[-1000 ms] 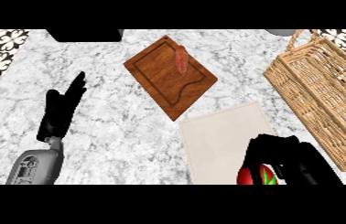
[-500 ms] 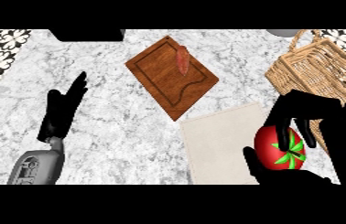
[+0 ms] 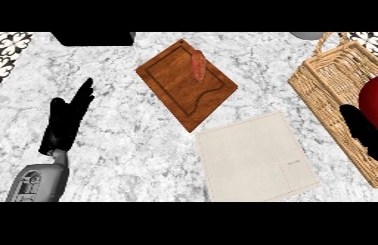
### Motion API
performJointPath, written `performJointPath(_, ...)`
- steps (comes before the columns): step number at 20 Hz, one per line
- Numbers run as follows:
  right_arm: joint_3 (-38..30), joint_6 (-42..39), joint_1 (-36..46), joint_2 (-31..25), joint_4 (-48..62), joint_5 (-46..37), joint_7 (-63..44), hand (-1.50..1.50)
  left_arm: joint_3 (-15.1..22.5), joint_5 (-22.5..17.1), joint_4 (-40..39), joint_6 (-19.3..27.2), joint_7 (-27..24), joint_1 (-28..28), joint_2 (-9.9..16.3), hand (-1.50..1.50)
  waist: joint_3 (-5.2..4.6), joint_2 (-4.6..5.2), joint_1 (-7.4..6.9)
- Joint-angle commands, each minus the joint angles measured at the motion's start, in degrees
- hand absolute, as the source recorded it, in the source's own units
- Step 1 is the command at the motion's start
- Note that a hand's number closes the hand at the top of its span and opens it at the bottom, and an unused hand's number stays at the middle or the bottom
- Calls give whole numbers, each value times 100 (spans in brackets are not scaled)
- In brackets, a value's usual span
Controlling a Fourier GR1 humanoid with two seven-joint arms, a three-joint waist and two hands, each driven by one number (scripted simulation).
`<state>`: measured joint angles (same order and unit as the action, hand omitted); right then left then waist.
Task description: Pick the tomato from the placemat and place it in the basket
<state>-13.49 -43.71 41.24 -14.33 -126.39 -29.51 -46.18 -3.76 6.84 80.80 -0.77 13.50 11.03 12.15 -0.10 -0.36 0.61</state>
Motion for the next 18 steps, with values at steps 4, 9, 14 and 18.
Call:
performJointPath(4,-928,-797,580,-1733,1666,163,538,150,-130,-136,127,-126,-1,-68,100,0,8,40,-88)
performJointPath(9,-990,-310,-96,-2601,2493,-440,1861,150,34,15,120,-47,113,19,-46,0,13,54,-93)
performJointPath(14,-1090,619,-546,-3016,3657,-764,3482,150,-119,-21,-302,-84,-85,245,-7,0,14,67,-101)
performJointPath(18,-1328,692,-655,-3449,4464,-560,4543,150,32,113,87,73,257,228,-139,0,16,56,-103)
